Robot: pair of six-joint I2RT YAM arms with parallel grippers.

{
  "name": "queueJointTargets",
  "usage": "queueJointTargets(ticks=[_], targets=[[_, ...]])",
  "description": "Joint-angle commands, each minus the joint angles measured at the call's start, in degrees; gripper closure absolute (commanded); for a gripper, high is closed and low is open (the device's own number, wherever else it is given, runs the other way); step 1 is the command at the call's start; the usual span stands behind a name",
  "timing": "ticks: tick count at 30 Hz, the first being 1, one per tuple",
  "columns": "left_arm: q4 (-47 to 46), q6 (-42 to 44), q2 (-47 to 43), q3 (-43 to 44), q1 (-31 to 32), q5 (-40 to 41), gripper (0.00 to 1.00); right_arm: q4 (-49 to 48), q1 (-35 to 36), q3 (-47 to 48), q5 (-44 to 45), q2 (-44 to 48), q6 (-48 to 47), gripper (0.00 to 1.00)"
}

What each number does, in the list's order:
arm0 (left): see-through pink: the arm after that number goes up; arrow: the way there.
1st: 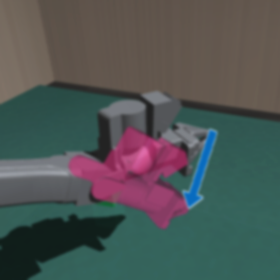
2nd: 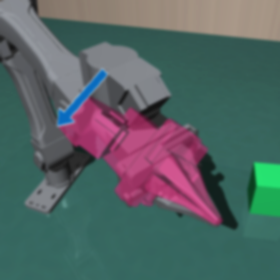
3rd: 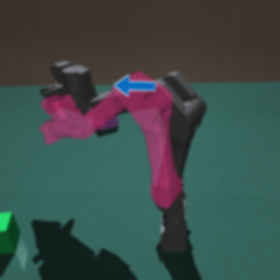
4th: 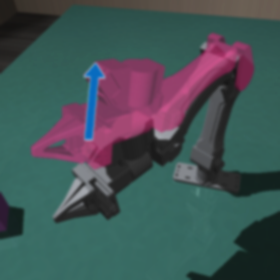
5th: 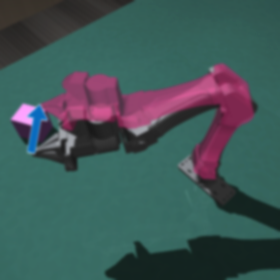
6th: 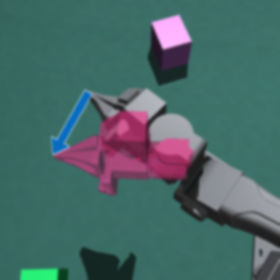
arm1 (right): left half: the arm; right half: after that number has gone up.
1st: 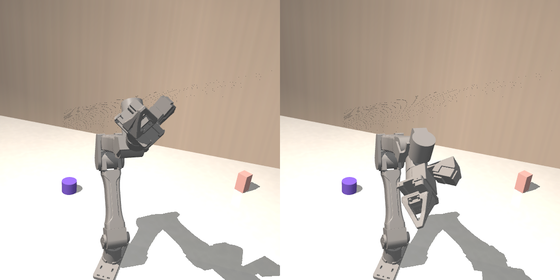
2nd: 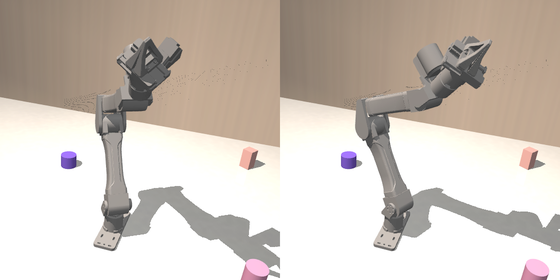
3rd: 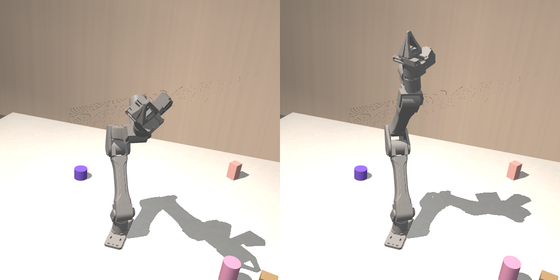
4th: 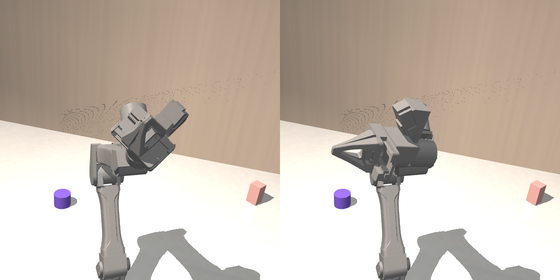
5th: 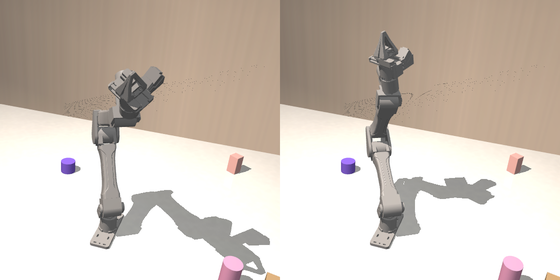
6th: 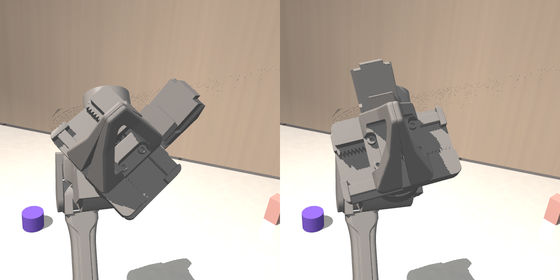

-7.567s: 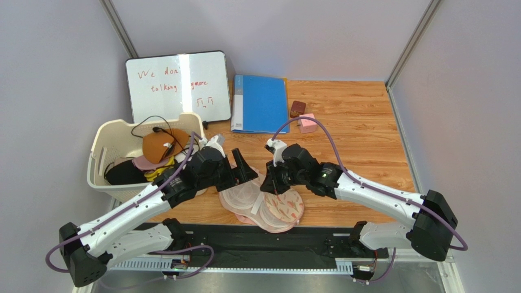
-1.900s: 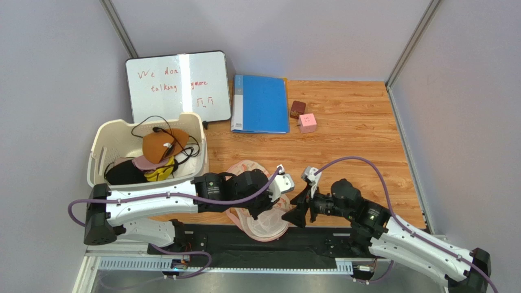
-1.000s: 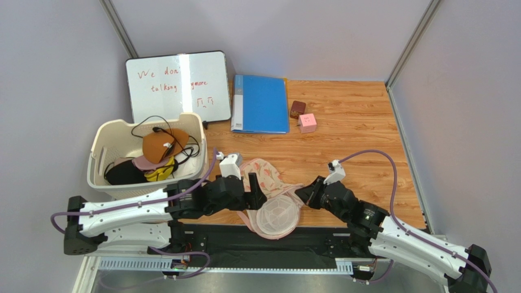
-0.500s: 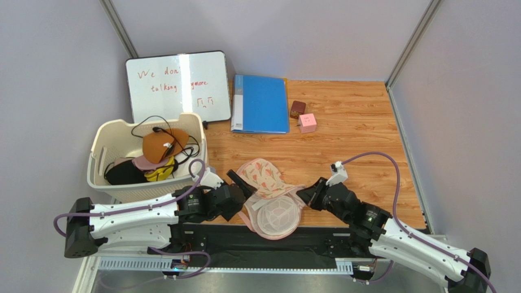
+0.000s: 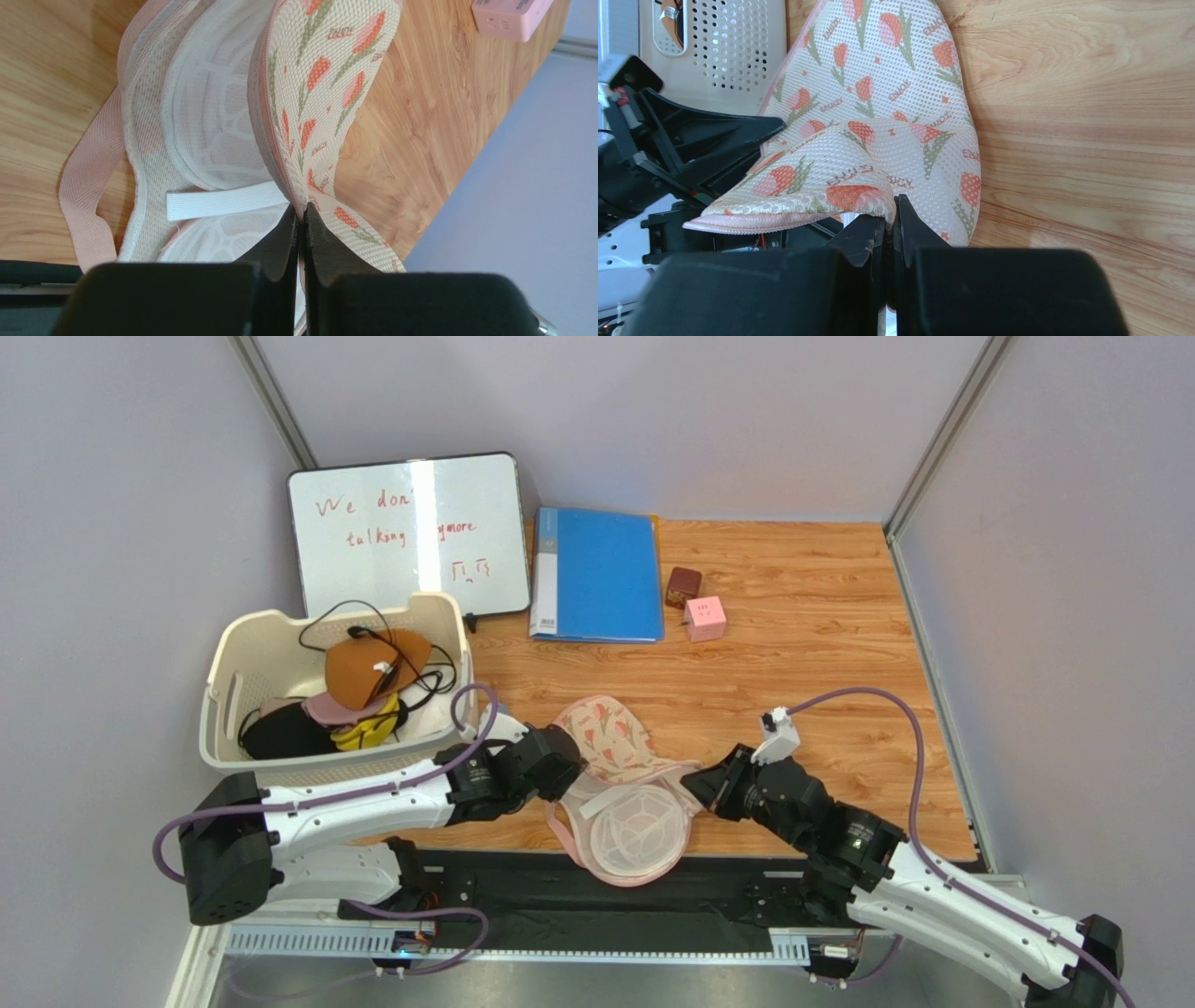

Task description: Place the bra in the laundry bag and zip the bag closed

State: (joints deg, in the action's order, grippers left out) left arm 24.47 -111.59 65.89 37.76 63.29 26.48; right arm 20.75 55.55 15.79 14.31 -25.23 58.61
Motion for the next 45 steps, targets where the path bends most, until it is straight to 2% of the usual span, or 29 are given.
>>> queueJointTargets(ticks=[1,2,3,4,5,6,7,10,11,12,14,15,19,20,21,22,24,25,27,29,30,32,34,35,37,38,40,42,45], targets=[[2.04,15.21,-0.68,8.36,-0.80,5.85,1.00,1.39,-0.18,0.11,-0.24,-0.42,-2.27,0.92],[8.08,17.87,0.02,11.17,-0.80,7.17,1.00,2.18,-0.18,0.29,-0.42,-0.69,-2.79,0.86],[10.40,20.94,0.99,16.94,-0.80,9.53,1.00,2.27,-0.18,0.29,-0.59,-1.04,-3.23,0.71],[13.47,29.33,3.78,19.96,-0.80,10.43,1.00,2.36,-0.18,0.29,-0.68,-2.09,-3.59,0.60],[15.15,32.98,5.72,23.21,-0.80,10.78,1.00,3.93,-0.27,1.42,-0.68,-2.71,-4.72,0.52],[17.69,36.06,8.09,30.37,-0.80,11.31,1.00,5.42,-0.18,2.57,-0.33,-3.59,-5.25,0.43],[23.11,39.31,12.99,33.93,-0.80,11.31,1.00,7.00,-0.18,3.71,-0.33,-5.16,-5.78,0.38],[26.24,44.78,22.40,44.66,-0.80,9.83,1.00,16.74,-0.18,10.21,2.64,-8.41,-3.96,0.32],[25.98,47.32,24.70,46.42,-0.80,9.21,1.00,24.61,-0.09,12.66,6.49,-9.21,-2.29,0.32],[26.07,47.86,26.73,49.66,-0.80,8.94,1.00,28.86,-0.09,16.95,8.61,-10.00,2.51,0.30],[24.50,51.71,32.88,52.75,-0.97,8.24,1.00,37.90,-0.09,21.02,12.57,-11.68,5.89,0.28],[23.44,53.56,35.08,55.99,-1.23,5.71,1.00,39.52,-0.09,23.82,12.85,-11.94,6.25,0.25],[23.69,59.98,47.72,66.46,-3.96,-2.92,0.99,42.08,-0.18,26.65,13.81,-9.84,5.46,0.25],[24.83,61.48,49.32,70.66,-4.13,-3.27,0.88,42.78,-0.18,26.66,14.86,-8.96,5.38,0.25],[25.88,64.36,50.38,72.18,-4.14,-2.06,0.68,42.88,-0.09,26.57,15.31,-7.30,4.94,0.25],[28.24,64.48,50.30,72.89,-4.05,-0.74,0.60,43.05,-0.18,25.96,15.75,-6.50,4.50,0.25],[27.13,65.35,43.76,67.74,-3.96,1.82,0.44,42.97,-0.18,25.43,16.19,-4.40,3.18,0.27],[22.60,66.23,40.67,64.58,-3.96,1.30,0.37,42.71,-0.18,24.91,16.37,-3.95,2.31,0.27],[18.79,67.82,31.82,57.27,-4.05,-2.83,0.10,40.52,-0.18,24.46,15.24,-3.51,-0.76,0.28],[18.25,67.91,25.73,51.49,-4.05,-5.11,0.10,31.52,-0.18,22.72,8.68,-3.51,-10.48,0.30],[17.90,68.43,19.60,49.54,-4.14,-5.82,0.11,27.89,-0.18,21.75,6.46,-4.38,-12.88,0.31],[19.73,67.30,13.42,43.67,-4.22,-4.61,0.12,17.98,-0.35,21.56,1.11,-7.79,-16.22,0.26],[19.92,66.68,4.54,38.99,-5.54,-5.55,0.11,14.24,-0.71,24.79,0.02,-16.66,-18.26,0.27],[18.61,66.42,2.08,33.92,-6.24,-9.74,0.11,14.66,-0.71,26.90,1.50,-19.56,-19.05,0.27],[16.66,65.54,-2.68,30.81,-8.87,-14.77,0.02,13.18,-0.71,30.43,1.87,-25.90,-22.03,0.26],[17.53,65.01,-3.39,30.10,-8.80,-15.75,0.01,9.95,-0.88,30.70,1.08,-27.48,-22.92,0.26],[20.44,63.61,-6.20,29.31,-8.88,-14.54,0.09,7.21,-2.19,32.37,-1.37,-33.11,-24.07,0.26],[21.49,61.24,-11.71,25.97,-8.88,-9.10,0.21,2.03,-5.69,32.37,-6.37,-38.02,-23.37,0.32],[26.05,61.05,-17.26,24.82,-11.86,-3.10,0.23,-4.57,-10.44,32.11,-12.02,-45.04,-23.18,0.40]])
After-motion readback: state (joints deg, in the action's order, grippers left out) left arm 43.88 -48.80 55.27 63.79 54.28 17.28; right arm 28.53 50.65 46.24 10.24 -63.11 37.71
